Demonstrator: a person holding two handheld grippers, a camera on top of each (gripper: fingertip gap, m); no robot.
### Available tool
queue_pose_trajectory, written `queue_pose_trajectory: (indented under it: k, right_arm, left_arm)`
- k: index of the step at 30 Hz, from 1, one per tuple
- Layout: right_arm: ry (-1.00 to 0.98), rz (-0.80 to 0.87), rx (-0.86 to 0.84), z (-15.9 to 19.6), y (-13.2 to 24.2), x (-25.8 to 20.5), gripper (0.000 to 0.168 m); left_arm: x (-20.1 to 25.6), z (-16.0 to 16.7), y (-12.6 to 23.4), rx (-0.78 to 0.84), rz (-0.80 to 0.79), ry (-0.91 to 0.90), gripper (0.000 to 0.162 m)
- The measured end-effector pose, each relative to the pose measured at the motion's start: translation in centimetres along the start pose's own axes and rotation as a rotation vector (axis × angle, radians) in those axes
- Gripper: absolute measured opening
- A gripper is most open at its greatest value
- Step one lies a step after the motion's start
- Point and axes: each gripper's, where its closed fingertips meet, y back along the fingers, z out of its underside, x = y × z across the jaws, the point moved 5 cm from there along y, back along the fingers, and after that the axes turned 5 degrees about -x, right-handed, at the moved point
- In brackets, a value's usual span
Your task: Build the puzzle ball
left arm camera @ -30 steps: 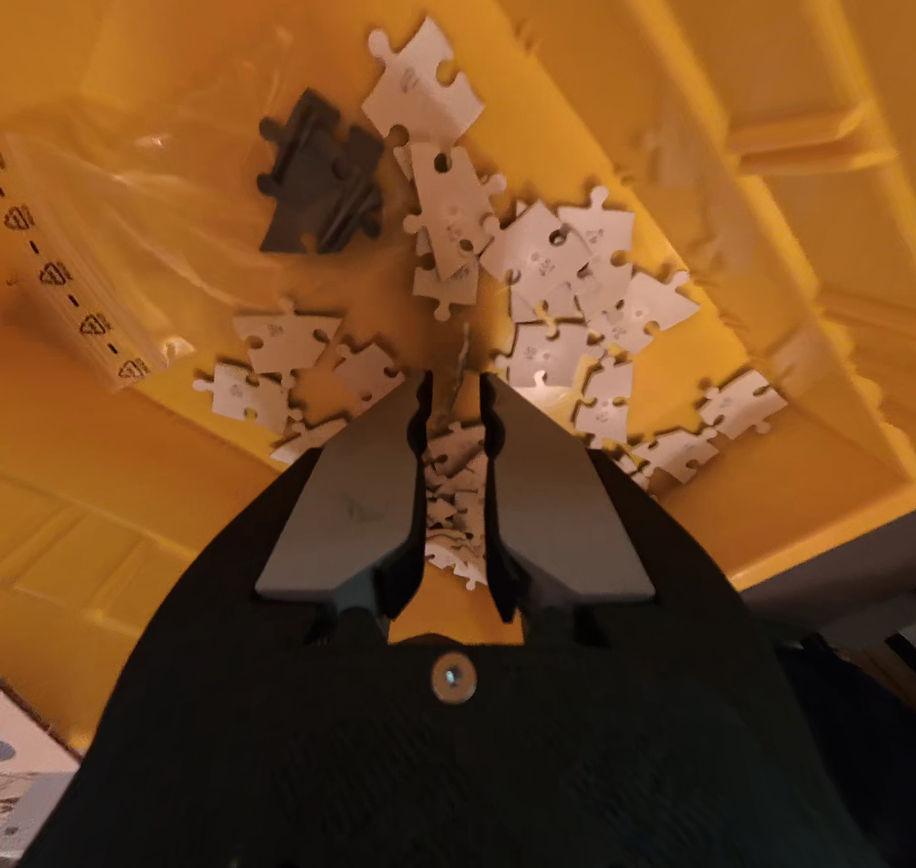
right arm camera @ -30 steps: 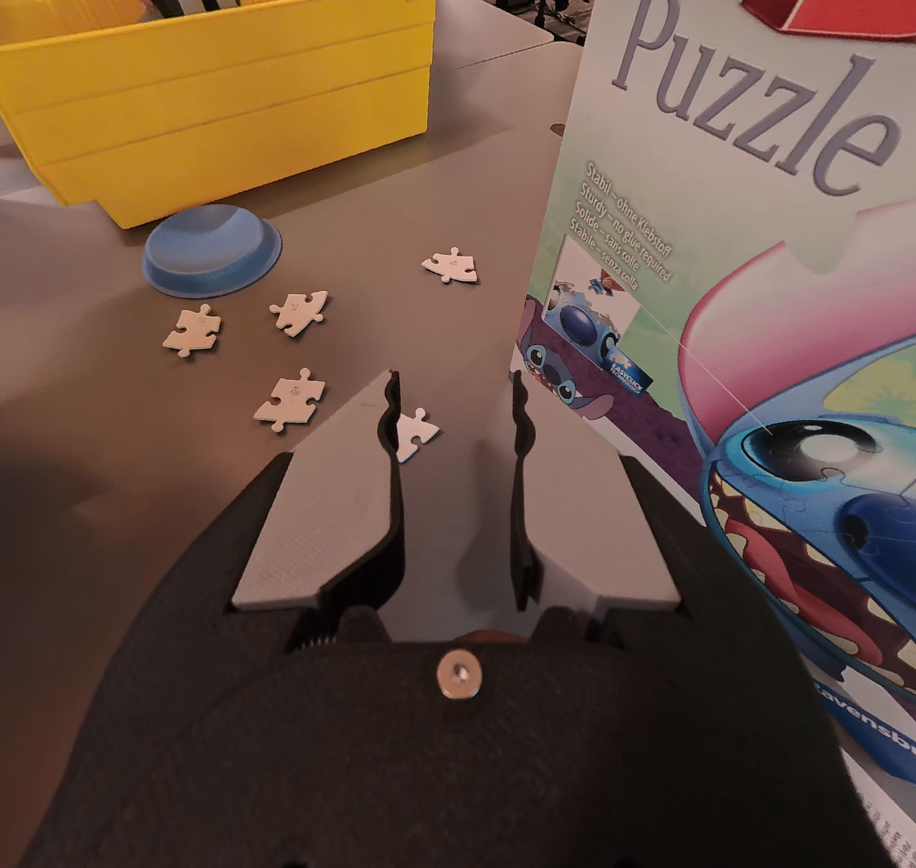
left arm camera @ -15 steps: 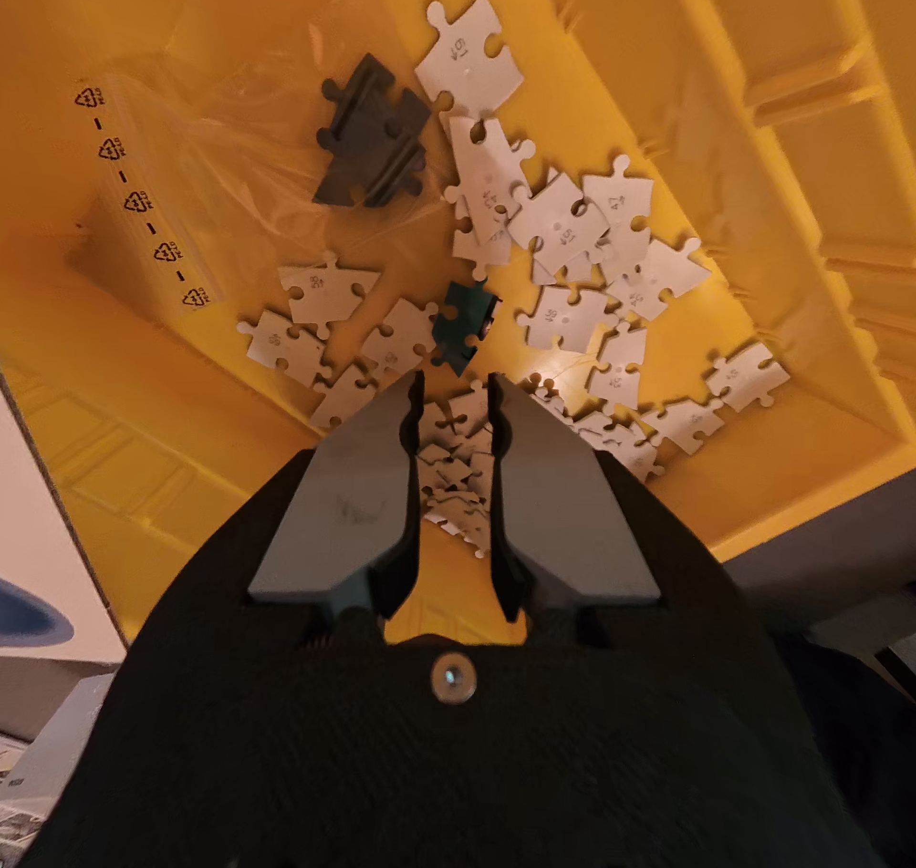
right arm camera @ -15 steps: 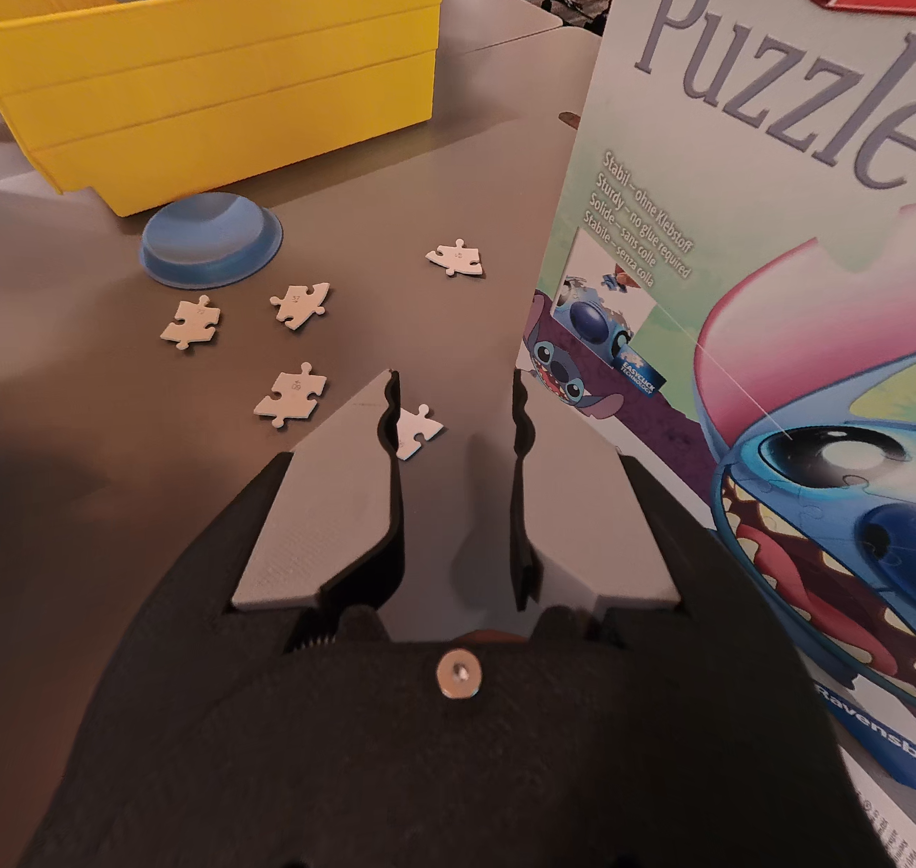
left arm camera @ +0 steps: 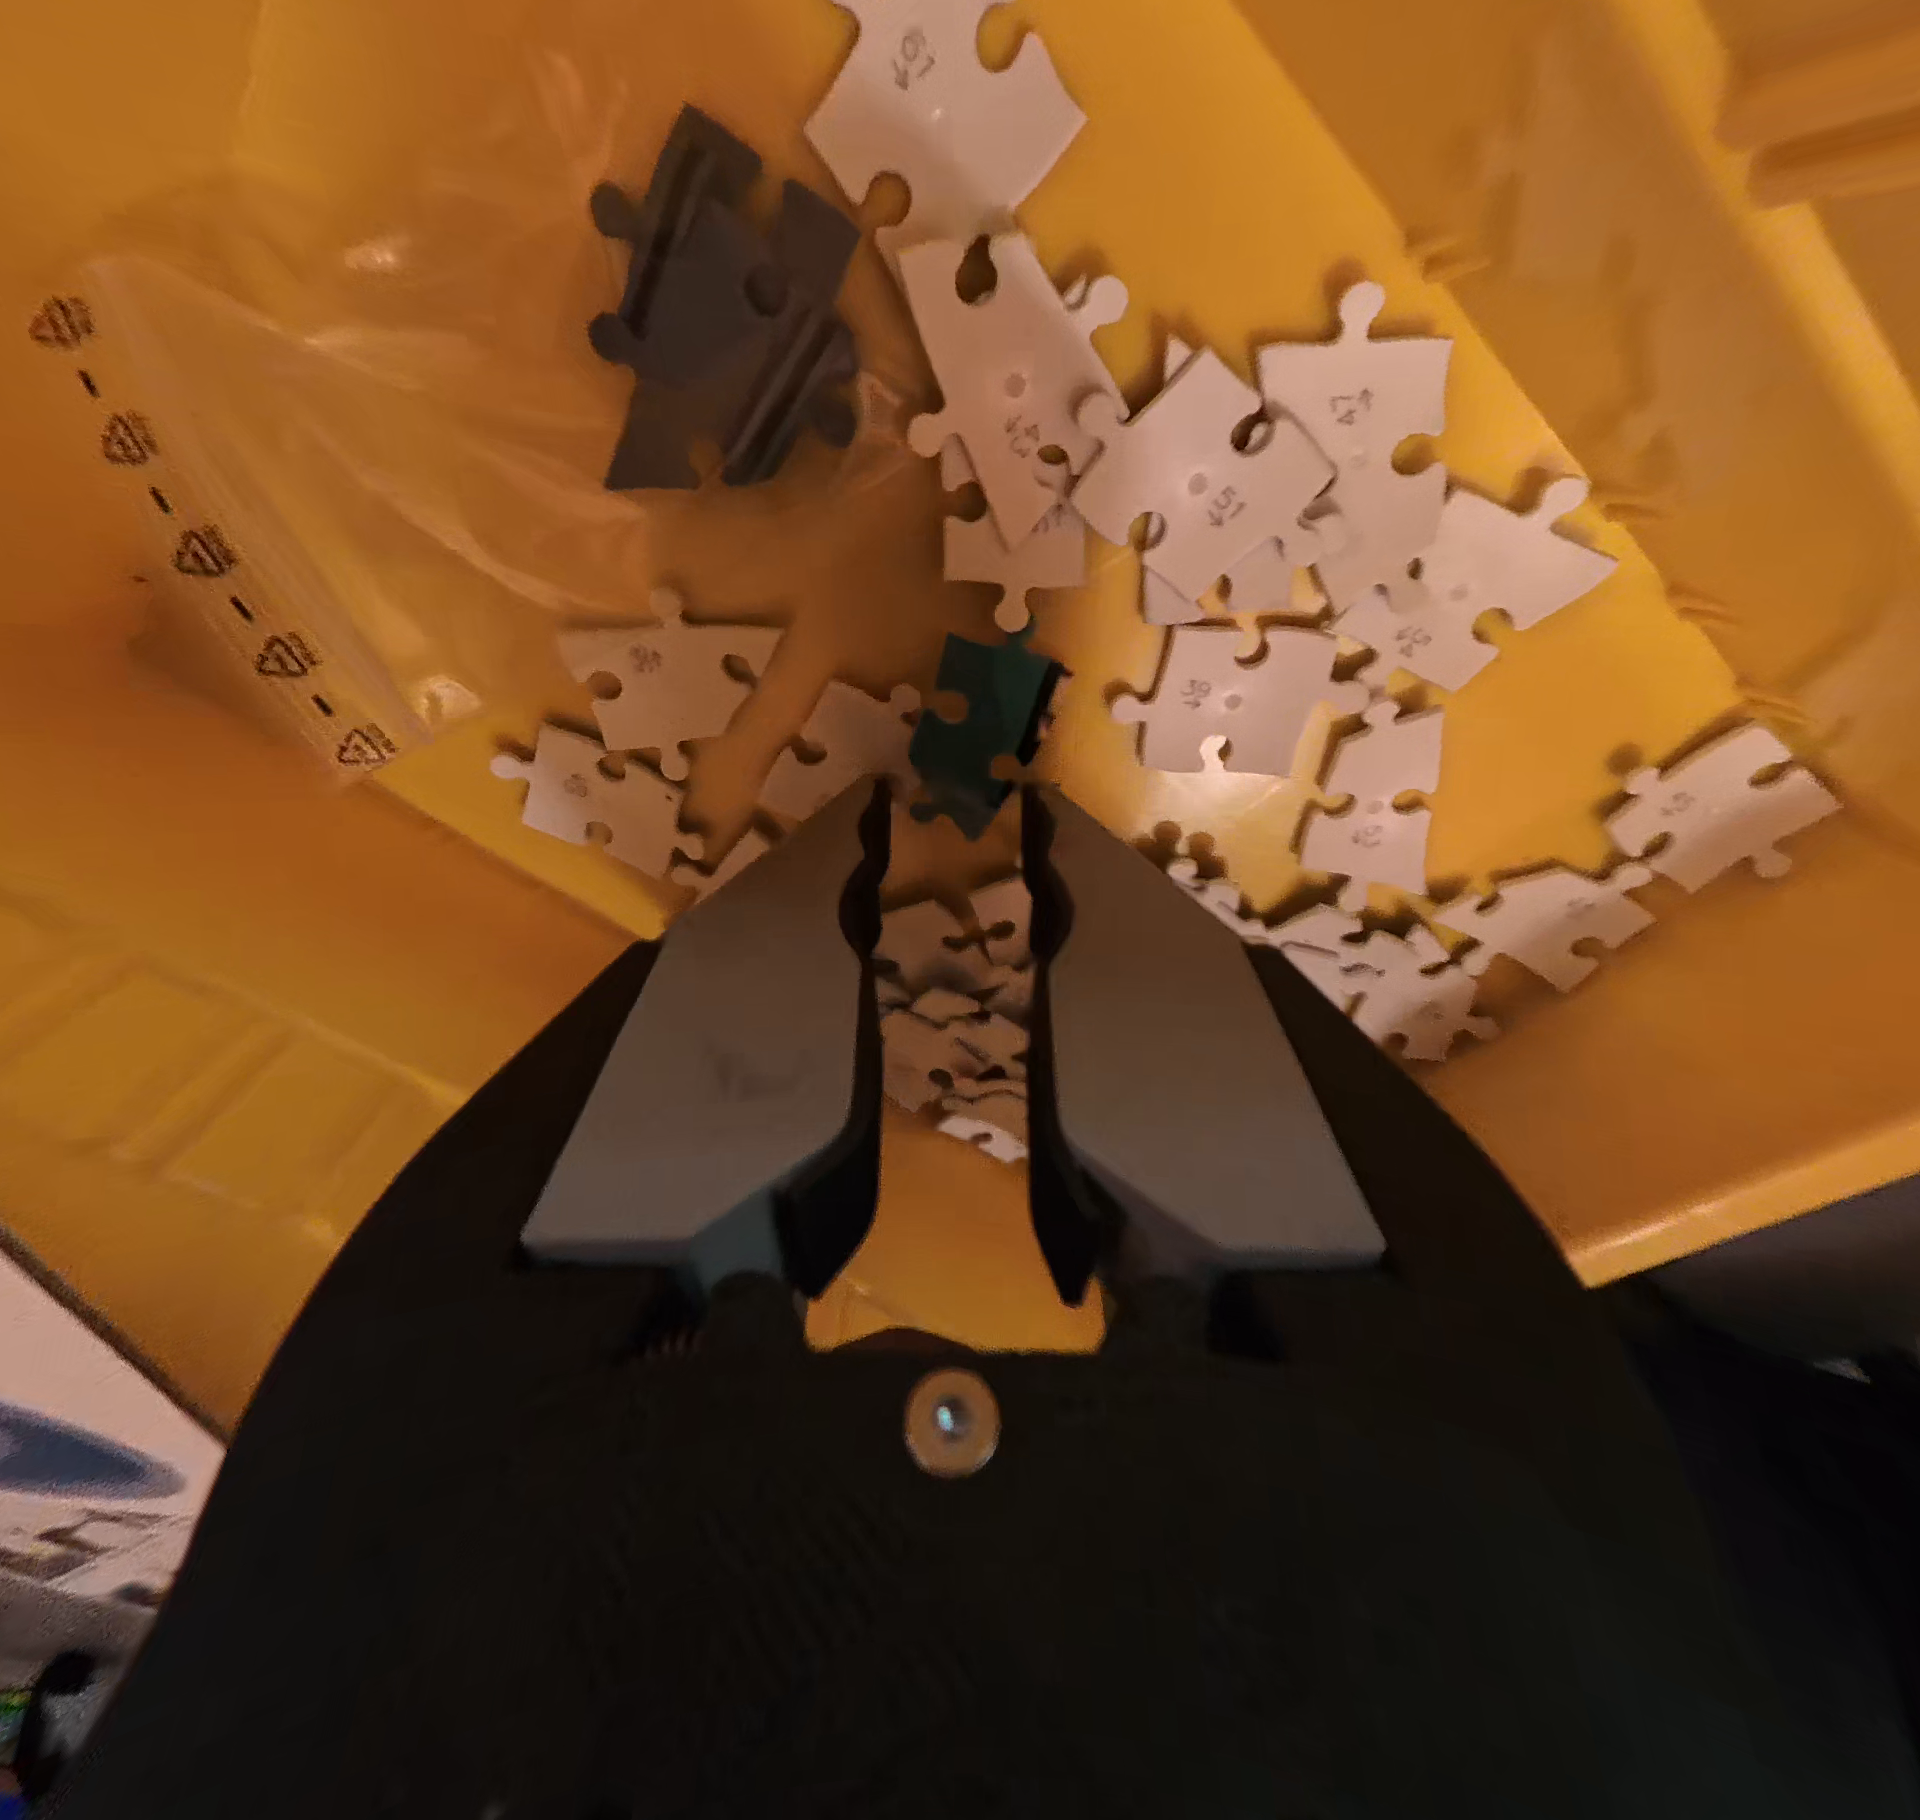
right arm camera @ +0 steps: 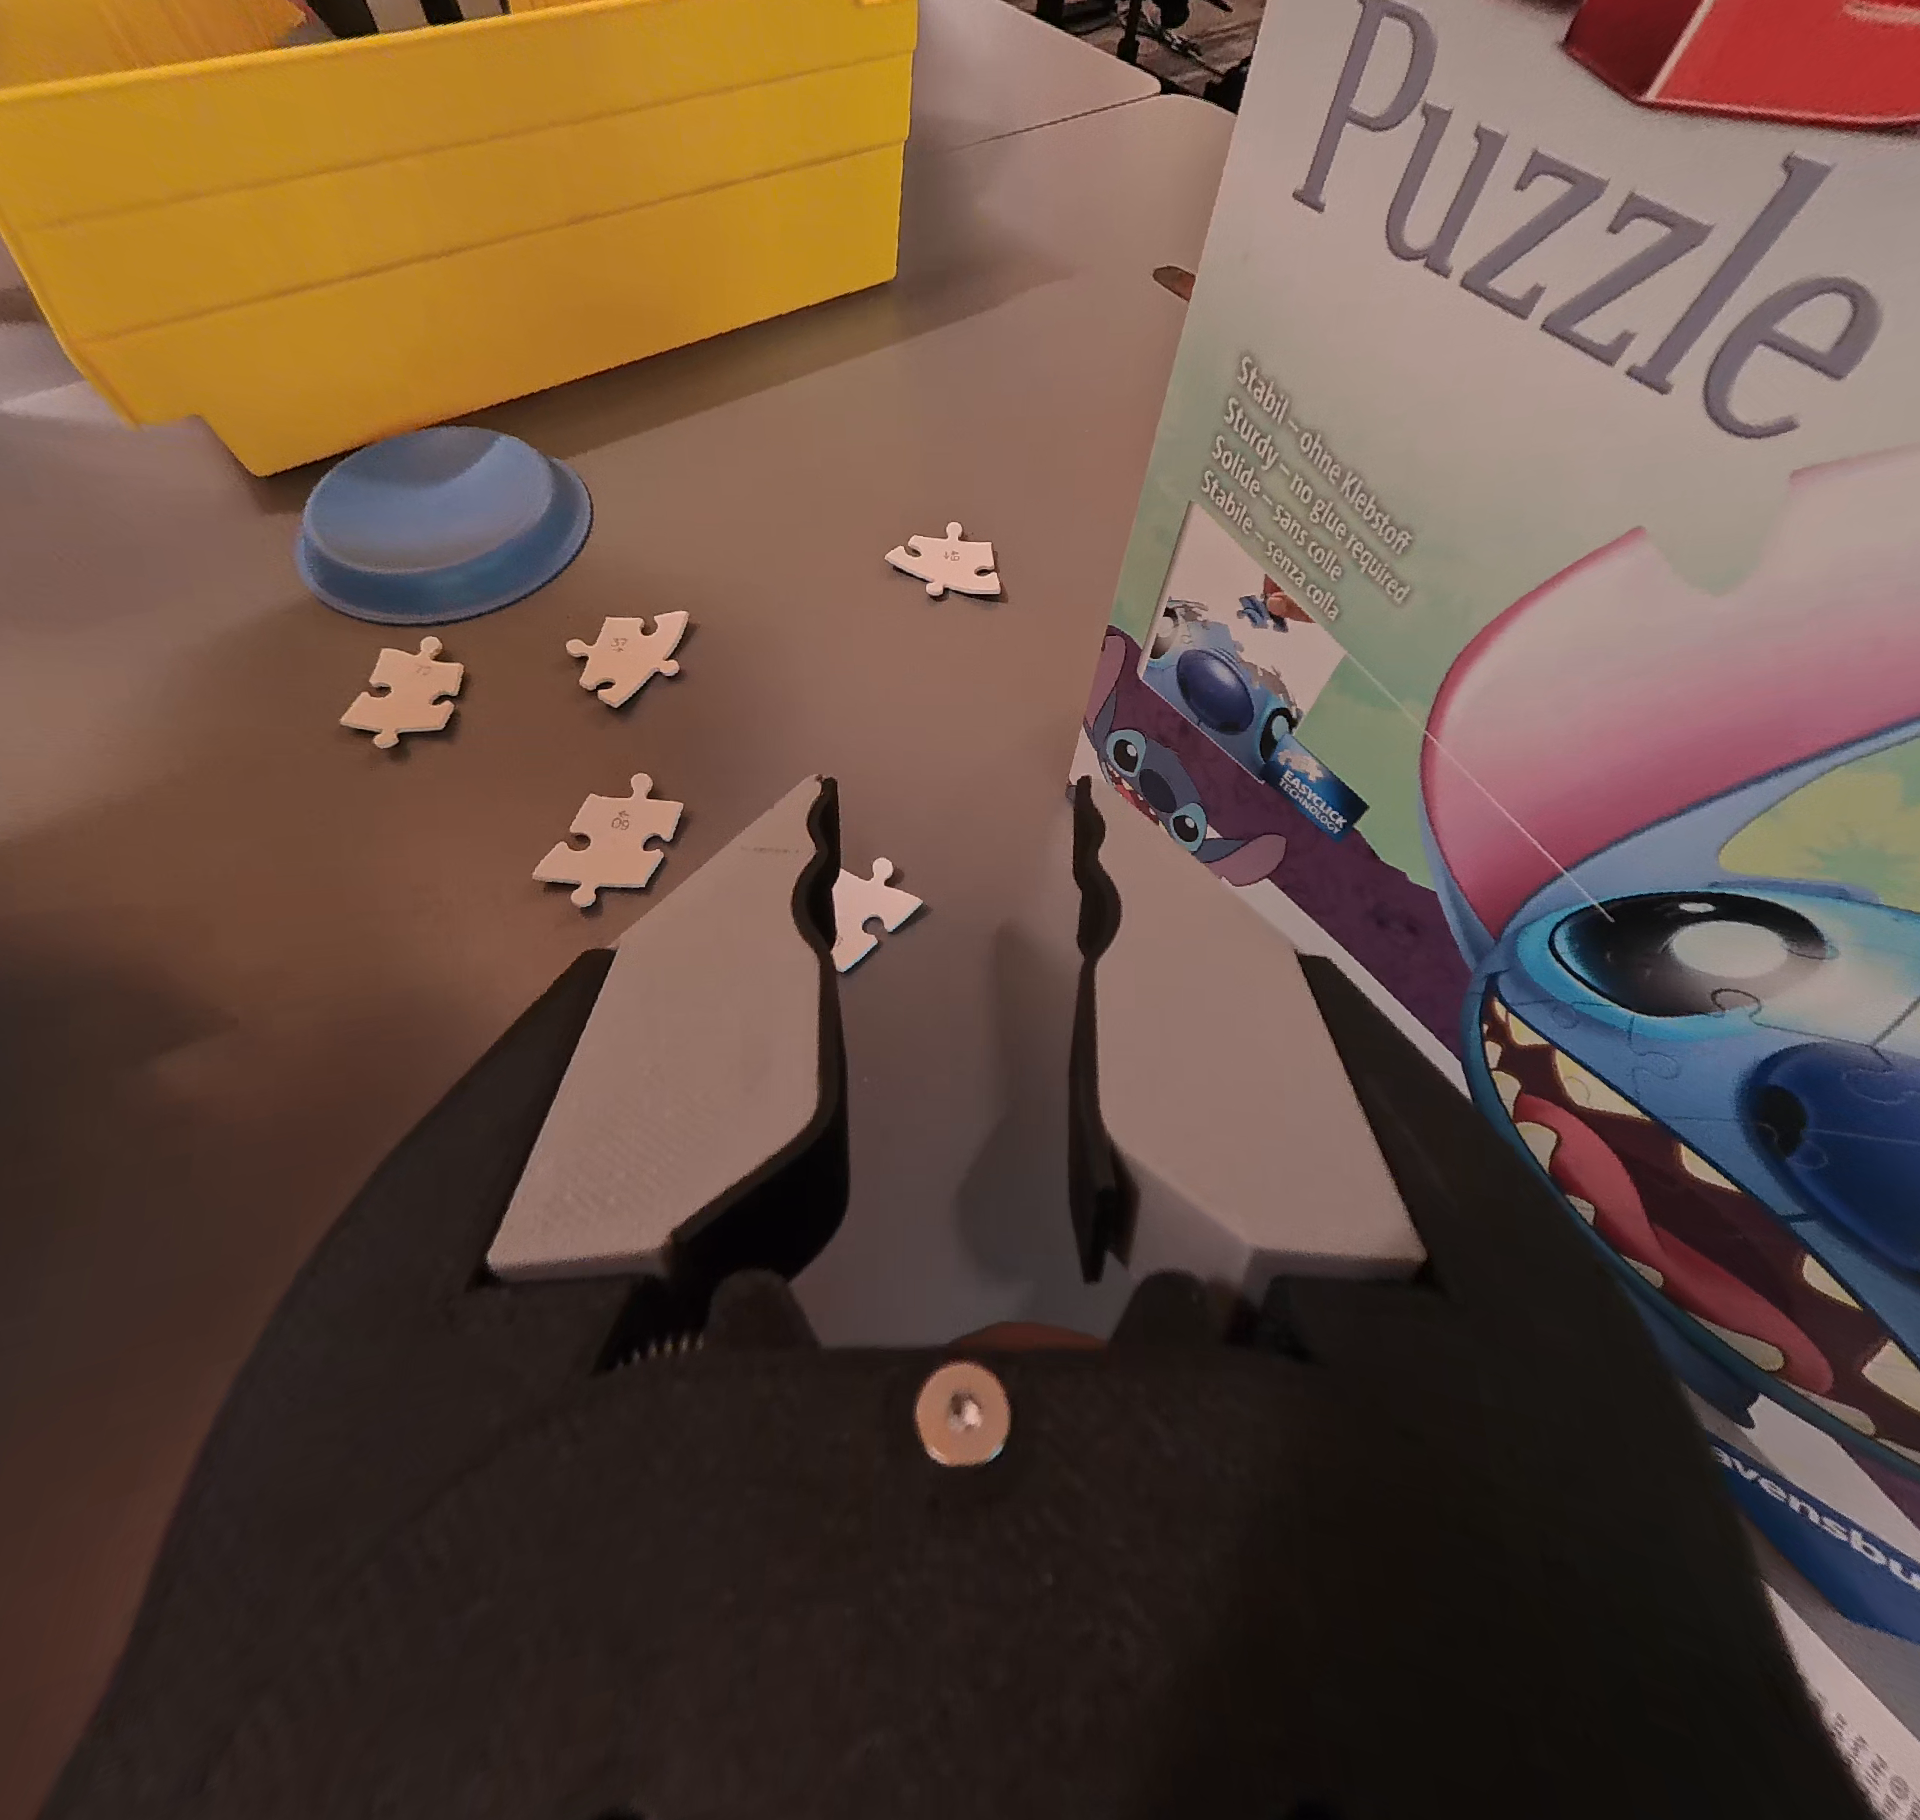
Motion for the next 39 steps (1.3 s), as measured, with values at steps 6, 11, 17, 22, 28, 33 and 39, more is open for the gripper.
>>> queue_pose_trajectory:
  k: [6, 11, 17, 22, 28, 33, 39]
  right_arm:
    - [0.0, -0.004, 0.0, 0.0, 0.0, -0.1, 0.043]
    - [0.003, -0.005, 0.003, -0.1, 0.1, -0.1, 0.042]
    - [0.003, -0.012, 0.007, -0.2, 0.2, -0.3, 0.042]
    - [0.011, -0.02, 0.003, -0.3, 0.1, -0.6, 0.041]
    - [0.002, -0.048, 0.013, -0.5, 0.0, -1.1, 0.04]
    - [0.017, -0.084, 0.005, -0.6, -0.4, -1.9, 0.04]
    - [0.049, -0.114, 0.003, -0.7, -0.4, -2.8, 0.041]
  left_arm:
    - [1.0, 0.0, 0.0, 0.009, -0.064, -0.19, 0.014]
    - [0.5, 0.2, 0.5, 0.061, -0.079, -0.205, 0.014]
    - [0.9, 0.7, 3.3, 0.255, 0.12, -0.171, 0.014]
    - [3.9, 1.1, 5.6, 0.381, 0.391, -0.291, 0.014]
    - [6.3, 1.8, 11.8, 0.73, 0.631, -0.483, 0.014]
    - [7.2, 2.7, 15.3, 0.928, 0.782, -0.588, 0.014]
    - [6.6, 2.4, 16.8, 1.027, 0.933, -0.559, 0.014]
